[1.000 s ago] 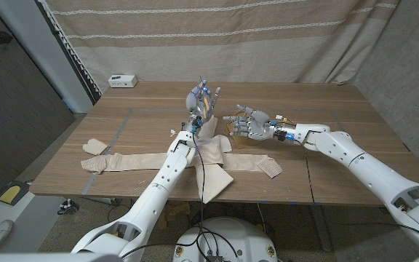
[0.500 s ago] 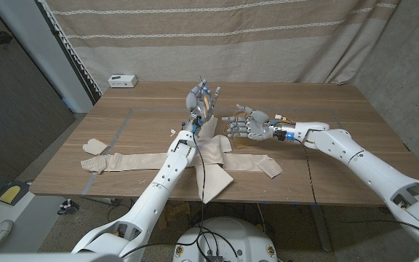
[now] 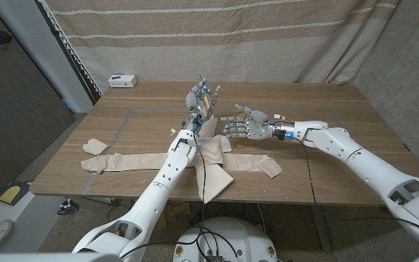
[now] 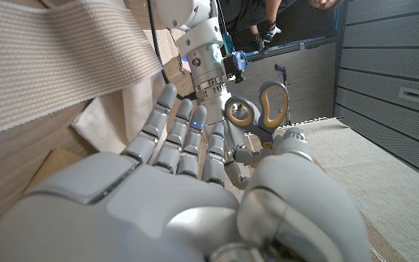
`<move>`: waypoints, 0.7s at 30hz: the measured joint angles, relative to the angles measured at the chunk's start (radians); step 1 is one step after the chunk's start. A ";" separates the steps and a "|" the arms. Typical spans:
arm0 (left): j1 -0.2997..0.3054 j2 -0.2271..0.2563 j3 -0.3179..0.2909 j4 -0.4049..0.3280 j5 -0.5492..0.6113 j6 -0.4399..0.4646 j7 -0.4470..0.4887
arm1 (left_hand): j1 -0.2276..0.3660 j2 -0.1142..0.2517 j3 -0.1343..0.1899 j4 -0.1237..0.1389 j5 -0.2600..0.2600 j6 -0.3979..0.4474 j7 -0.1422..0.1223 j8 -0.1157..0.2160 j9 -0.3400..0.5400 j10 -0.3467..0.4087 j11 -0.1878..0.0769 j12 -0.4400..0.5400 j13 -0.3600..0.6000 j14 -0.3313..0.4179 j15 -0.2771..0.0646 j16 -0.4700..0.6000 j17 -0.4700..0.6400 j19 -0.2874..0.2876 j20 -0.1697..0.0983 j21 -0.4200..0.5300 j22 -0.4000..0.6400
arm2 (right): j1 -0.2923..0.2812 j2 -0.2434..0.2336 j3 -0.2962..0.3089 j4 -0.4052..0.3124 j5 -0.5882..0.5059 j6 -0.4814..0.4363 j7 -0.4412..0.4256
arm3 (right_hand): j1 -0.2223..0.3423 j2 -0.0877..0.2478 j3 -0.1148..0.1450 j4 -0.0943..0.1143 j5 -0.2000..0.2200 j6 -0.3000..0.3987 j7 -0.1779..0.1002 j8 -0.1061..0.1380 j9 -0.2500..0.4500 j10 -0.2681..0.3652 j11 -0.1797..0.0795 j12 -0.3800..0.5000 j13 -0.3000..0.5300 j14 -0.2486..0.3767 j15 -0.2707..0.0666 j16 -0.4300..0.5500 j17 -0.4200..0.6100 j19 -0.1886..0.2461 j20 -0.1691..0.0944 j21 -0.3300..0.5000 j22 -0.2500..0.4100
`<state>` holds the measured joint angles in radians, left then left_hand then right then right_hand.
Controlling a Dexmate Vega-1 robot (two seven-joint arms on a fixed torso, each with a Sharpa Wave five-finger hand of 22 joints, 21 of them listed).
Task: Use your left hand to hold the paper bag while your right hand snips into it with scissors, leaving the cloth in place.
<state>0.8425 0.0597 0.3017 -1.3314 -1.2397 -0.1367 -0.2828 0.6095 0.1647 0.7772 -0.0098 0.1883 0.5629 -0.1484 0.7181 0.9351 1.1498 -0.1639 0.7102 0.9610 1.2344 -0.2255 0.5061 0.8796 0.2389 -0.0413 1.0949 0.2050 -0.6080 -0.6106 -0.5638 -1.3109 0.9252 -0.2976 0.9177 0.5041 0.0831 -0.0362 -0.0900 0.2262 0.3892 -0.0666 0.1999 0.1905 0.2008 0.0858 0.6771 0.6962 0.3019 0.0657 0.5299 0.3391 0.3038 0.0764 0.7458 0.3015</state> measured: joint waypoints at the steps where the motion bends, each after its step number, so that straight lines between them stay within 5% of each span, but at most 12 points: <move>1: -0.002 -0.001 0.000 0.002 0.000 -0.001 -0.003 | 0.000 0.000 0.000 0.000 0.000 0.000 0.000 0.000 0.000 0.000 0.000 0.000 0.000 0.000 0.000 0.000 -0.003 0.000 0.000 0.000 0.000 | 0.002 0.002 -0.001 0.003 0.000 -0.001 0.003 | 0.000 0.000 0.000 0.000 0.000 -0.002 -0.002 0.000 0.000 -0.014 0.005 -0.016 -0.012 -0.002 0.018 -0.008 -0.013 0.002 0.009 -0.003 -0.008; 15: -0.016 -0.009 0.006 0.024 0.001 -0.002 -0.033 | 0.000 0.000 0.000 0.000 0.000 0.000 0.000 0.000 0.000 0.000 0.000 0.000 0.000 0.011 0.000 -0.007 -0.005 -0.005 0.005 0.004 0.000 | 0.020 0.032 -0.011 0.045 0.026 -0.039 0.053 | -0.008 0.009 0.000 0.000 0.011 -0.025 -0.010 -0.004 0.000 -0.088 0.094 -0.142 -0.137 -0.076 0.101 -0.101 -0.117 -0.015 0.110 -0.050 -0.091; 21: -0.020 -0.013 0.009 0.031 0.001 0.002 -0.043 | -0.003 0.003 0.000 0.000 0.000 0.000 0.000 0.000 0.000 0.000 0.000 0.000 0.000 0.011 0.000 -0.015 -0.003 -0.005 0.005 0.004 0.000 | 0.022 0.045 -0.010 0.060 0.046 -0.061 0.066 | -0.025 0.025 -0.002 0.002 0.018 -0.036 -0.007 -0.004 0.000 -0.149 0.127 -0.271 -0.281 -0.150 0.143 -0.196 -0.159 -0.057 0.143 -0.129 -0.125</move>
<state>0.8226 0.0472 0.3106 -1.3005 -1.2386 -0.1349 -0.3263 0.6065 0.1677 0.7771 -0.0097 0.1881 0.5629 -0.1483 0.7181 0.9351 1.1498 -0.1638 0.7102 0.9610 1.2455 -0.2252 0.4914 0.8764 0.2335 -0.0358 1.0987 0.2051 -0.5863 -0.5653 -0.5736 -1.2506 0.9711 -0.3586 0.9838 0.4791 0.1082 -0.0379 -0.0884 0.2444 0.3529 -0.0732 0.1958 0.1907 0.0521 0.2129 0.4066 0.4157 0.1524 0.2087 0.3338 0.1797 0.2468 0.2196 0.6164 0.1766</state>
